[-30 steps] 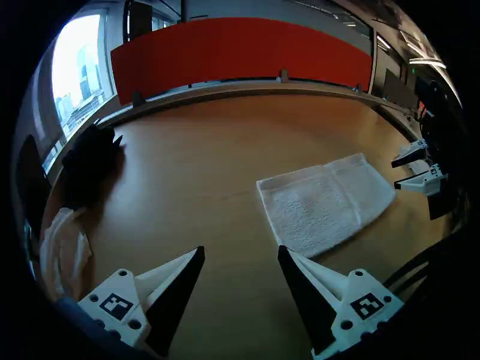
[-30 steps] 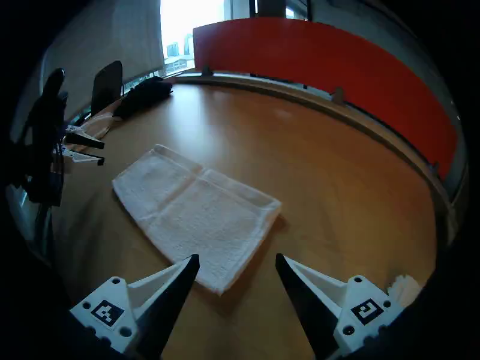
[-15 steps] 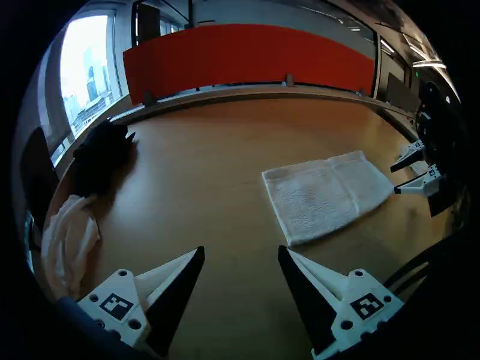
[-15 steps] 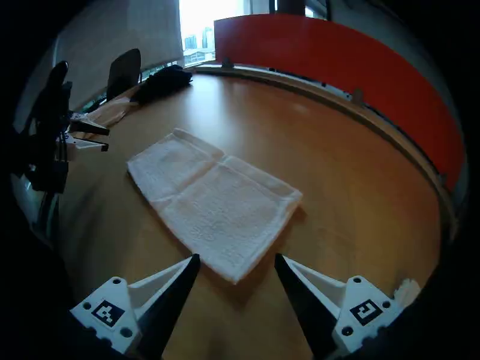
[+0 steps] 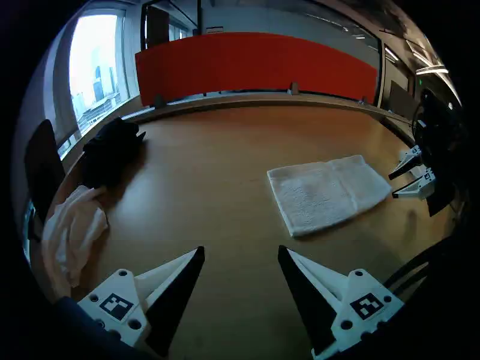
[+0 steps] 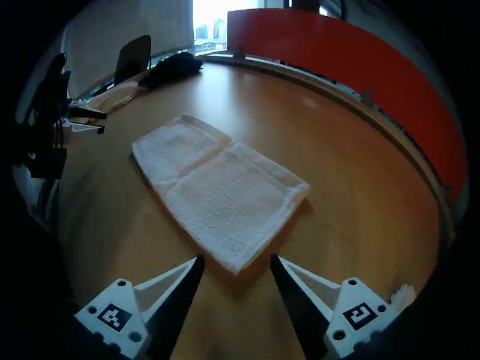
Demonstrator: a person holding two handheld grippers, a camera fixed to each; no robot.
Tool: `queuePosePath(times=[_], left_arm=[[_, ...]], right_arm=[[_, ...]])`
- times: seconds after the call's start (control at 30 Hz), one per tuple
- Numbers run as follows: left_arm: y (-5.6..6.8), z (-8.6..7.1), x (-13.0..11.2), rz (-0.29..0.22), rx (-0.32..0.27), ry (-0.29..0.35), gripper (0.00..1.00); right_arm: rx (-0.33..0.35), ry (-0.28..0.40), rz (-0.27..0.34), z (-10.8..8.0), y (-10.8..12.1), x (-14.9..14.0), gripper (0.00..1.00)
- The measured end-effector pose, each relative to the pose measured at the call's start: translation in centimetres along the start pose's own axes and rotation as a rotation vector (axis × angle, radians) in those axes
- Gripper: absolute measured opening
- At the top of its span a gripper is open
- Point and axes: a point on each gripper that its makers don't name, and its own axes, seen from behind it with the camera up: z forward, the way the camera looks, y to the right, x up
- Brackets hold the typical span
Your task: Fold towel
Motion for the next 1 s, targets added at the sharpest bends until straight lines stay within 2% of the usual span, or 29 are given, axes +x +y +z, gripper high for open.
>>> queuePosePath(times=[0.1,0.3,0.47,0.77,1.0], left_arm=[[-0.2,-0.4,-0.2,-0.004,0.007,0.010,0.91],[-0.3,-1.1,-0.6,-0.016,0.012,0.025,0.91],[-0.4,-1.7,-1.4,-0.029,0.015,0.020,0.91],[-0.8,-2.6,-2.2,-0.034,0.020,0.013,0.90],[-0.9,-2.9,-2.3,-0.036,0.019,0.014,0.91]], right_arm=[[0.012,-0.013,-0.010,0.0,-0.2,-0.1,0.78],[0.031,-0.041,-0.039,0.1,-0.6,-0.6,0.76],[0.036,-0.059,-0.045,0.2,-0.6,-0.8,0.61],[0.046,-0.065,-0.040,0.1,-0.5,-0.9,0.43],[0.046,-0.069,-0.031,0.3,-0.4,-1.2,0.19]])
